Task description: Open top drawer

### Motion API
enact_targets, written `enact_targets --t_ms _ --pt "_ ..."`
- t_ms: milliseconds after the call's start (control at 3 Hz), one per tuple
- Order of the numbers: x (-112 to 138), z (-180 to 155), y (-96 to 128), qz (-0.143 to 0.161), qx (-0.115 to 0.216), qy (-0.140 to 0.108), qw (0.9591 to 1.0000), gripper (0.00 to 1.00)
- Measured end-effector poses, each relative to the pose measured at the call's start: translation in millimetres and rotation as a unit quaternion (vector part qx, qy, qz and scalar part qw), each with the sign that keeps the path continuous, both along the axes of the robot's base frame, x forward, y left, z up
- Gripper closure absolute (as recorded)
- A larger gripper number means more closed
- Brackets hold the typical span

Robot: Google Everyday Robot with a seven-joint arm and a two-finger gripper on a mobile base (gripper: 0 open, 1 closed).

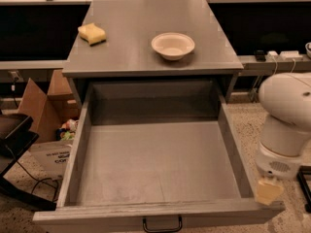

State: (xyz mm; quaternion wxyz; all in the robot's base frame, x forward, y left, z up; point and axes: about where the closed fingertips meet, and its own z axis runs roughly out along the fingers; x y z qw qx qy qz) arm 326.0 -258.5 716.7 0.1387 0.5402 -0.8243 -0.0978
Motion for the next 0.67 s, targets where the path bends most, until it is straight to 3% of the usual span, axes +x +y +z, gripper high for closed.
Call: enact_targets --t_ms 333,667 --pt "18.7 13.2 8.4 0.019 -0.009 -0.024 0.9995 0.28" --pt "46.4 48.6 5.2 0.029 -0.004 -0.037 0.9989 0.05"
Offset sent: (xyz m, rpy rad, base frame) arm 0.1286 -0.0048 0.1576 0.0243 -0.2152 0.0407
